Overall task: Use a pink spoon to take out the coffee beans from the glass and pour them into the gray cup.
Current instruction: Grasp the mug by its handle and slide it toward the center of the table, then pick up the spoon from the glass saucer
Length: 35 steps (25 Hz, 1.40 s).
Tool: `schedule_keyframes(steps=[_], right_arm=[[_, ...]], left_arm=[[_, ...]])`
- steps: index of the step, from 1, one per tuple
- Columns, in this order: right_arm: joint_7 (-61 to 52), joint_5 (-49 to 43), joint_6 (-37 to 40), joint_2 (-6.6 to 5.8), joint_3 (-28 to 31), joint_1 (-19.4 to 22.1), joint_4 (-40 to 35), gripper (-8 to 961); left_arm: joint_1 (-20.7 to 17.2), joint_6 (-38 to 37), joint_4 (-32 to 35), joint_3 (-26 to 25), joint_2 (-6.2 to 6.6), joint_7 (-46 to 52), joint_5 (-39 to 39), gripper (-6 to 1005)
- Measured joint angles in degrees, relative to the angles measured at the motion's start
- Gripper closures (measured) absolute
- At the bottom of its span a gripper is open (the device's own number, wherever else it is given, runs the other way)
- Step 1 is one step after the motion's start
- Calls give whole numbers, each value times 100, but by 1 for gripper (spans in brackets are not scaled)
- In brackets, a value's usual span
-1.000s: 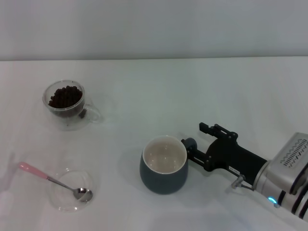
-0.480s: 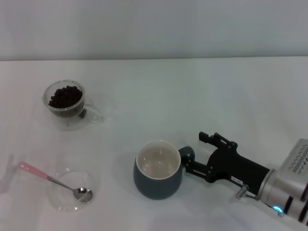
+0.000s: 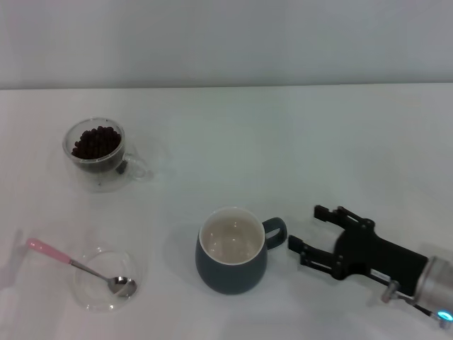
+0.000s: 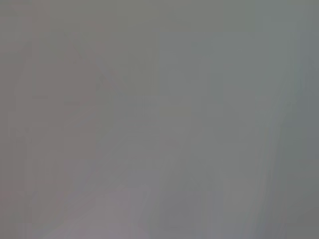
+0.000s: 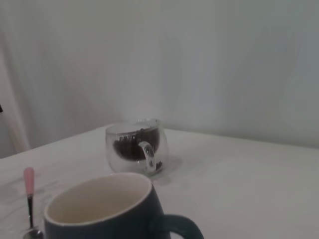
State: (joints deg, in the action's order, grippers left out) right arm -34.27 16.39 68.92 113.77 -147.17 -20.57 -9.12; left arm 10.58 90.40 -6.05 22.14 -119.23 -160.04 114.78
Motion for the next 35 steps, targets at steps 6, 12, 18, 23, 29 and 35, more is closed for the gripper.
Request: schedule_keyframes(steps=[6, 12, 18, 23, 29, 35], right_arm=[[-262, -21, 947, -13, 276, 106, 542, 77], [-85, -7, 1178, 30, 1477, 262, 825, 77], [752, -4, 1468, 118, 2453, 421, 518, 77], [812, 24, 1418, 110, 2496, 255, 420, 77], [1011, 10, 1141, 130, 2450, 216, 166, 77], [1116, 22, 1156, 133, 2477, 286, 77, 77]], left_arm=[[-12, 33, -17, -2, -3, 254, -45, 121], [-219, -20, 96, -3, 32, 2075, -42, 122], [-565, -297, 751, 13, 74, 4122, -713, 122], [-595, -773, 1421, 13, 149, 5986, -2223, 123], [-380, -854, 1458, 9, 176, 6152, -2701, 124], [-30, -1144, 1457, 6, 151, 6215, -2897, 129]])
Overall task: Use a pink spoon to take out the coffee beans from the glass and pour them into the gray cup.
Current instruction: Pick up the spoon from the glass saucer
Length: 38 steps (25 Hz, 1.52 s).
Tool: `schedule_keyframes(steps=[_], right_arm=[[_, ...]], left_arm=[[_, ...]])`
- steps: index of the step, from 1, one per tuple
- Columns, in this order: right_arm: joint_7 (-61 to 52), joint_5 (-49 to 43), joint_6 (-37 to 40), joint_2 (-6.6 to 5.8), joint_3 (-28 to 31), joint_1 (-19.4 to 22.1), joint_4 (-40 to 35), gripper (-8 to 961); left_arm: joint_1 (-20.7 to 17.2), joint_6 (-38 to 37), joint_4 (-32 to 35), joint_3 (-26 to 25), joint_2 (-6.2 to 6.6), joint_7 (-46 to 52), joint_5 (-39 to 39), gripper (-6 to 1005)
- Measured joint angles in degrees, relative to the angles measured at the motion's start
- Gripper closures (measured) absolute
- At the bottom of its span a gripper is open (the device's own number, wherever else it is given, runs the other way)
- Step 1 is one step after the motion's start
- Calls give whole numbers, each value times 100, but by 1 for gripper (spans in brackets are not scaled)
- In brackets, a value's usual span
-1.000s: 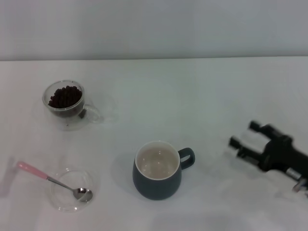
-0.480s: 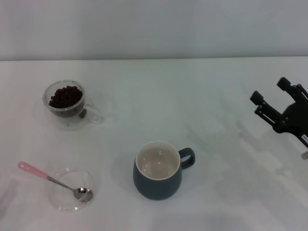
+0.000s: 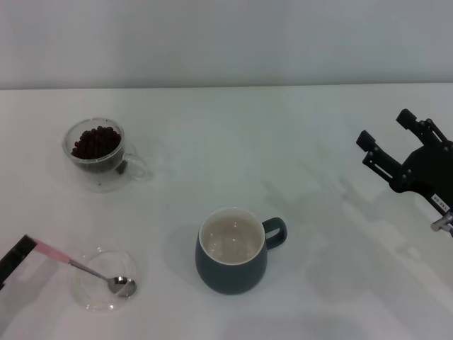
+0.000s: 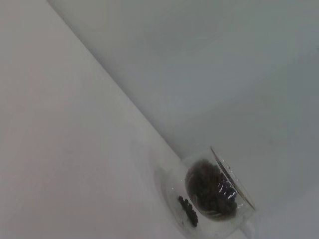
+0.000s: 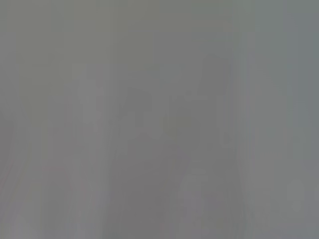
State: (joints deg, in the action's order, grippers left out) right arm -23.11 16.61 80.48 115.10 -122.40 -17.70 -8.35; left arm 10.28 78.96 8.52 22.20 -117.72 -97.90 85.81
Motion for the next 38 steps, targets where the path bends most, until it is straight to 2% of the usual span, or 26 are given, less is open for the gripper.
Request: schedule_keyframes(steps=[8, 17, 23, 34, 38], right_arm=[[3, 18, -28, 3, 25, -48, 0, 77], [4, 18, -49, 4, 31, -66, -130, 77], [-10, 30, -118, 4, 36, -72, -131, 77], [5, 45, -183, 12, 42, -84, -150, 77], [5, 45, -183, 12, 36, -81, -149, 77]], left_arm=[[438, -547, 6, 4, -27, 344, -323, 137], [583, -688, 16, 4, -31, 361, -516, 145], [540, -617, 72, 4, -18, 344, -520, 310], [528, -521, 94, 4, 22, 306, -599, 552], [512, -376, 159, 1, 3, 302, -601, 742]])
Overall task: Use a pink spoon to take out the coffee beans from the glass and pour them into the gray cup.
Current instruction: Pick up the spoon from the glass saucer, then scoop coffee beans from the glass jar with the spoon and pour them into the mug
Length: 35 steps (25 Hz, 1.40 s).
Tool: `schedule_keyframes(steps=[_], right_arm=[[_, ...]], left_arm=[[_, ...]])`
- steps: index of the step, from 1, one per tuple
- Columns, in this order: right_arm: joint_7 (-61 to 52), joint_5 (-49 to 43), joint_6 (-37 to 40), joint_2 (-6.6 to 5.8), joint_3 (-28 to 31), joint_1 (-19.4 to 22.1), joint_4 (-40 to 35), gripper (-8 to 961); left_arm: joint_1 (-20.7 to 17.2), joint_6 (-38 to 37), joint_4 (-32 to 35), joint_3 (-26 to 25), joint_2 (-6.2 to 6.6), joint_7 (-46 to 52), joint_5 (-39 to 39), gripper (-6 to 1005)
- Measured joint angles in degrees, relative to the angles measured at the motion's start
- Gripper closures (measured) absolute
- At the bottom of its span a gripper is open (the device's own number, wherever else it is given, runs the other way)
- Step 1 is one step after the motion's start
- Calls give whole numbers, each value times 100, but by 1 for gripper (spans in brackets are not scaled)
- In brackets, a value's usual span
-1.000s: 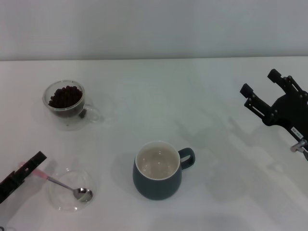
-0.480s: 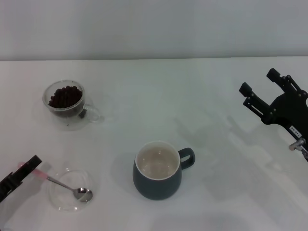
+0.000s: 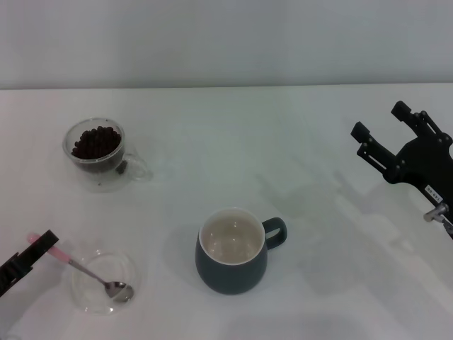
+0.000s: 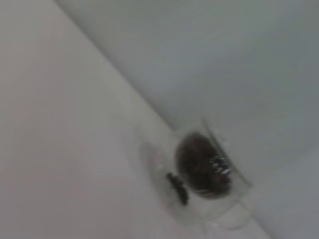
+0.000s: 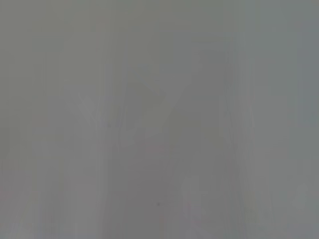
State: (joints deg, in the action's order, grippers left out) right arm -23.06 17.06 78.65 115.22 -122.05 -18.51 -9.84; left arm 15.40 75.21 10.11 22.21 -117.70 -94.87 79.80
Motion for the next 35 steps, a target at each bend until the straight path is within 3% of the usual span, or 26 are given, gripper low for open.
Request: schedule_keyframes(steps=[1, 10, 15, 20, 27, 33, 35], right_arm=[[1, 0, -1, 0, -9, 3, 4, 77], [3, -3, -68, 0, -5, 40, 17, 77], [4, -2, -70, 1, -3, 51, 33, 77], [3, 0, -70, 0, 3, 60, 30, 77], [3, 0, -70, 0, -25, 59, 11, 77], [-23, -5, -70, 0, -51, 74, 9, 77], [-17, -5, -70, 0, -54, 79, 9, 77]], left_arm=[[-21, 141, 5, -8, -1, 0, 1, 789], [-384, 1107, 296, -59, 69, 249, 248, 870], [-534, 1300, 364, -60, 89, 285, 406, 870], [-512, 1599, 431, -58, 200, 311, 801, 869], [35, 1565, 1074, -64, 359, 802, 1220, 869], [812, 773, 1108, -60, 641, 884, 1339, 870], [955, 498, 1110, -57, 659, 873, 1355, 870]])
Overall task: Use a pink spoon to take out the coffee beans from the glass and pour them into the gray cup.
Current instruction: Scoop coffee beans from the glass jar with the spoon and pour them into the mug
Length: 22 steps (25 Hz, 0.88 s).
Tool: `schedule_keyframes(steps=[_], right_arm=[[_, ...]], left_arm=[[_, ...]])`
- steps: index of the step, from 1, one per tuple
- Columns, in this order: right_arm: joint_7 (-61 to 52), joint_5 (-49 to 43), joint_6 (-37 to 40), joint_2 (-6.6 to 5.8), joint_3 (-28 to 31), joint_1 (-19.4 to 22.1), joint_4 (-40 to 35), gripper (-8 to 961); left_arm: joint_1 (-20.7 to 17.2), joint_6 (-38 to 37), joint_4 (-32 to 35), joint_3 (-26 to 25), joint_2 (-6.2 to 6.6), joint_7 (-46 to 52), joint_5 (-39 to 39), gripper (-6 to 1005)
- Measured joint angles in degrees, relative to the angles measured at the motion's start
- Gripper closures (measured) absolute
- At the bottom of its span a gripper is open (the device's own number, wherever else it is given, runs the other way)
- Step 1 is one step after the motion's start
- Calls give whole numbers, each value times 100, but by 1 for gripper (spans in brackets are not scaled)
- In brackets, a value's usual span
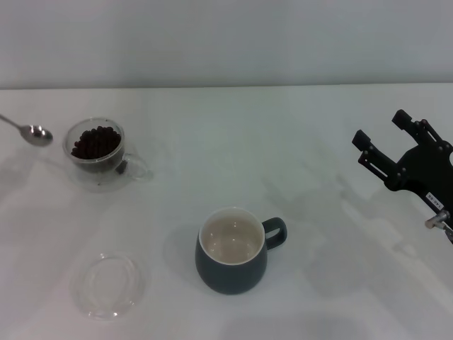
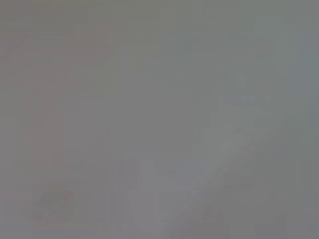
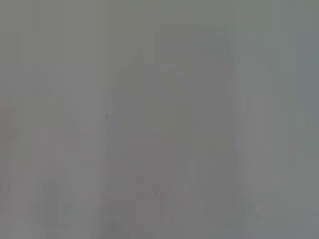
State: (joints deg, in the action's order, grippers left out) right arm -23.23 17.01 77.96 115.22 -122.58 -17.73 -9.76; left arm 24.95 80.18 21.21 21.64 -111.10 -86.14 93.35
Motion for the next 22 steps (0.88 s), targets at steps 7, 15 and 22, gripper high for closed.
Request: schedule_keyframes(steps=[7, 15, 22], right_arm=[[17, 5, -196, 3, 41, -24, -6, 78], [16, 5, -519, 9, 50, -11, -91, 78], [11, 4, -528, 9, 51, -2, -91, 78]], left_arm=[[433, -991, 54, 26, -179, -425, 114, 869], [886, -1662, 42, 60, -471, -811, -339, 869], [1125, -2118, 16, 69, -615, -1213, -601, 869]])
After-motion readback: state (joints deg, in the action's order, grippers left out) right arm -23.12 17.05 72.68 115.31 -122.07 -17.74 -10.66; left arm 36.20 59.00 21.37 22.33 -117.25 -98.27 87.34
